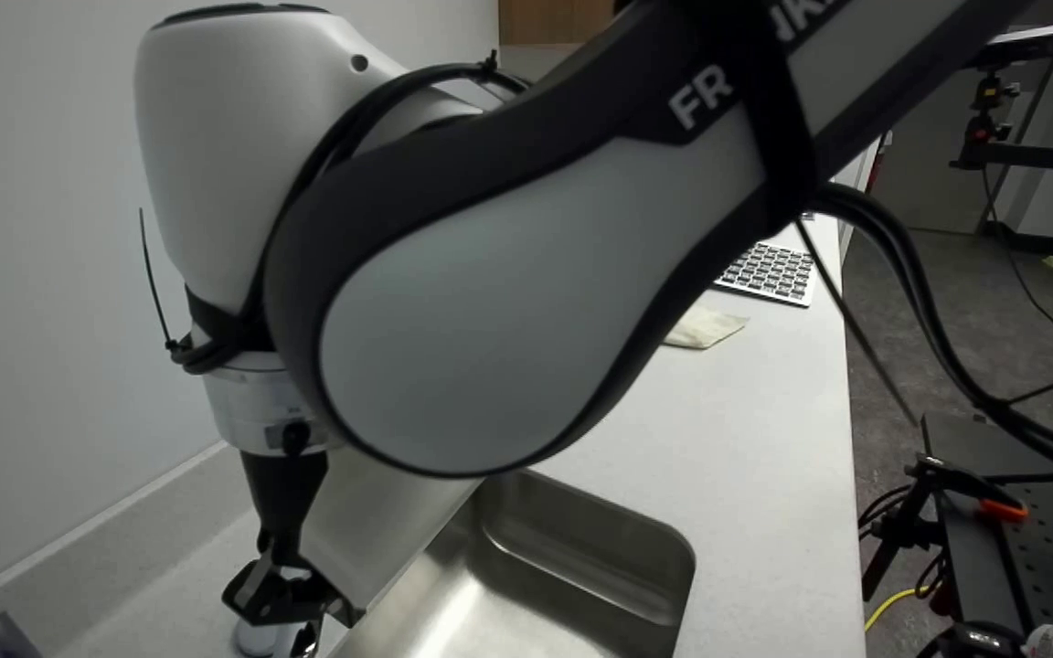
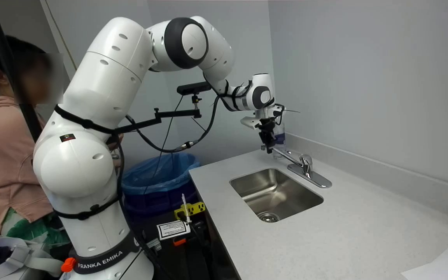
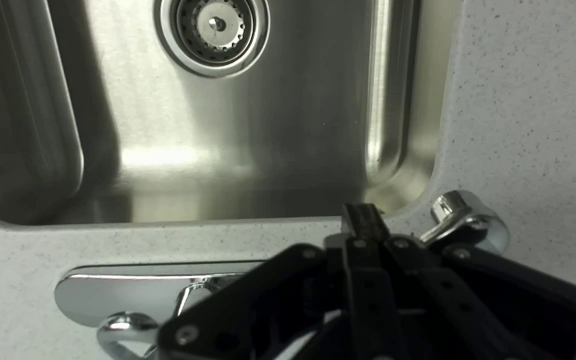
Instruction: Push the faucet to the left
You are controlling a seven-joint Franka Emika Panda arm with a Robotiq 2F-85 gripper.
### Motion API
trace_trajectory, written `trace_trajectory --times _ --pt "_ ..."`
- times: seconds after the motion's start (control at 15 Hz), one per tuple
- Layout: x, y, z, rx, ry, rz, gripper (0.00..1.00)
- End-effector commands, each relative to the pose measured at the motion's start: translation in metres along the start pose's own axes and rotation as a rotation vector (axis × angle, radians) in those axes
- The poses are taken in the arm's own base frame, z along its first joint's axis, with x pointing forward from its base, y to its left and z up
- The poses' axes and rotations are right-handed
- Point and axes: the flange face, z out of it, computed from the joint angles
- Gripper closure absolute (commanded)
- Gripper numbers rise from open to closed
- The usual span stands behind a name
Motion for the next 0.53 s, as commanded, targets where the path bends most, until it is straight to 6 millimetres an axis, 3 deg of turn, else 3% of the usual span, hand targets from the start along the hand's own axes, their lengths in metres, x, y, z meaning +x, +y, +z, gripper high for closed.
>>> trace_trajectory --times 0.0,0.47 --pt "0.0174 -0.0166 -0.0011 0.02 0.051 -0.068 1.0" --pt "0.0268 -0.0259 -0.004 0.033 0.076 -0.128 1.0"
